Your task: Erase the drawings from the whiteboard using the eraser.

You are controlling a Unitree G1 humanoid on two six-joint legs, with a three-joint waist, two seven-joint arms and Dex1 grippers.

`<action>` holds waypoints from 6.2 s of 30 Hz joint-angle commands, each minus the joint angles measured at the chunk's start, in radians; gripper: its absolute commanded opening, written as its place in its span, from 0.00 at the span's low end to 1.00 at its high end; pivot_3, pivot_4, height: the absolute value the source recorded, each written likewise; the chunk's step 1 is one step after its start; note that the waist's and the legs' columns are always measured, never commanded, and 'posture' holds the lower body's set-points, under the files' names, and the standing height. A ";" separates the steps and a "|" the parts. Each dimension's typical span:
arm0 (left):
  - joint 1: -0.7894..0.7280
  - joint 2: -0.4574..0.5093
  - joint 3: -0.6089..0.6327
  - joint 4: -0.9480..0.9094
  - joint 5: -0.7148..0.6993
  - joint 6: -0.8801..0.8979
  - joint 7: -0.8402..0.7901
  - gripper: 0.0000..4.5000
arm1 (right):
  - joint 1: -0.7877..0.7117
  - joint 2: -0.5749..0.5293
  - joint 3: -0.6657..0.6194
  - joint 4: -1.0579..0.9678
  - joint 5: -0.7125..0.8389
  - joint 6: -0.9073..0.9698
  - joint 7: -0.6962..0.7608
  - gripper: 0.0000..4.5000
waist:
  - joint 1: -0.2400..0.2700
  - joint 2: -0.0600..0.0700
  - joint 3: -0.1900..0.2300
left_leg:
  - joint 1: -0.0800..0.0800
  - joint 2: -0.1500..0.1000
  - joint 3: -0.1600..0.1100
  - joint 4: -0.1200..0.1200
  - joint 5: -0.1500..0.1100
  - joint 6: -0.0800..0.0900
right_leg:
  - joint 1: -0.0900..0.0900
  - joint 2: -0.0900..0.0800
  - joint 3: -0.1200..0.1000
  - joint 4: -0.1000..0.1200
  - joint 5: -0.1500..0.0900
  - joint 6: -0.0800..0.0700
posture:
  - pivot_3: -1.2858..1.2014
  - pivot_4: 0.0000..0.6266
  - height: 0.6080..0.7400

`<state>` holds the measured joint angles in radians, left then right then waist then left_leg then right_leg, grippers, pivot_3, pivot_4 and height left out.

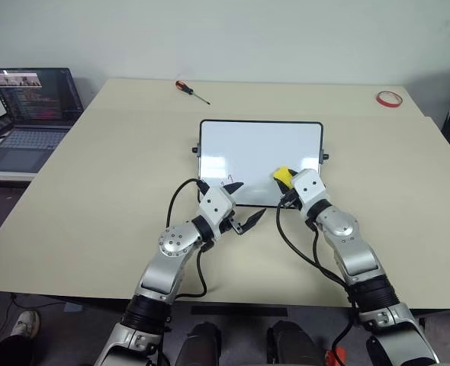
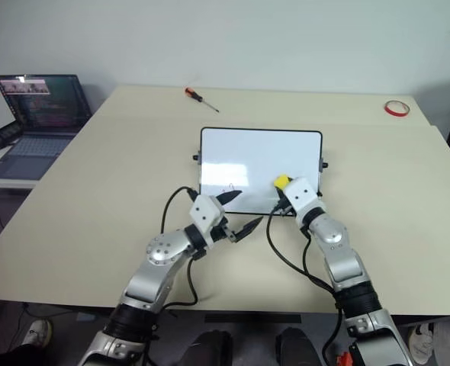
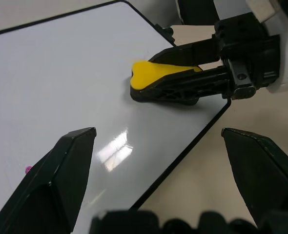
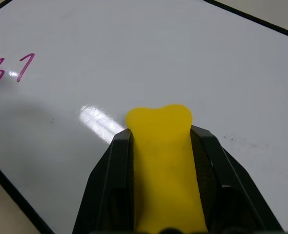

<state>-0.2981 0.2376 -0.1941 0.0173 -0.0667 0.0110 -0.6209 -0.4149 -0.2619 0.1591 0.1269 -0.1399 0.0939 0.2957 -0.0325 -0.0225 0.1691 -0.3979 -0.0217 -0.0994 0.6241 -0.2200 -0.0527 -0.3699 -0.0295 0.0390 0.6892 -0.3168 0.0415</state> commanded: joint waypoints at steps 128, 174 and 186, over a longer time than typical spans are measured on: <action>0.219 -0.030 0.172 -0.282 -0.047 0.189 0.294 1.00 | -0.257 0.202 0.146 0.664 -0.094 -0.363 0.024 0.27 | -0.001 0.003 0.000 | 0.001 0.008 0.002 -0.001 0.000 -0.001 | 0.001 0.007 0.002 -0.007 0.007 -0.003 | 0.52 0.24 1.00; -0.134 0.080 0.050 -0.023 -0.212 0.015 -0.255 1.00 | 0.212 -0.019 -0.225 -0.688 0.065 0.610 -0.033 0.27 | 0.031 0.004 0.004 | -0.006 0.008 -0.001 -0.006 0.000 -0.002 | -0.003 0.007 -0.001 -0.012 0.005 -0.005 | 0.52 0.24 1.00; -0.343 0.018 -0.094 0.275 -0.181 -0.142 -0.583 1.00 | 0.314 0.080 -0.391 -0.766 0.103 0.888 -0.136 0.27 | -0.002 0.004 0.005 | -0.002 0.008 0.005 -0.010 0.000 -0.002 | -0.004 0.009 0.001 -0.011 0.004 -0.005 | 0.52 0.24 1.00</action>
<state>-0.6171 0.2642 -0.2816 0.2851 -0.2510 -0.1022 -1.1895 -0.0987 -0.1840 -0.2109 -0.6209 -0.0533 0.9811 0.1719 -0.0345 -0.0188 0.1739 -0.4000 -0.0132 -0.0938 0.6137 -0.2198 -0.0544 -0.3740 -0.0208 0.0401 0.6784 -0.3126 0.0368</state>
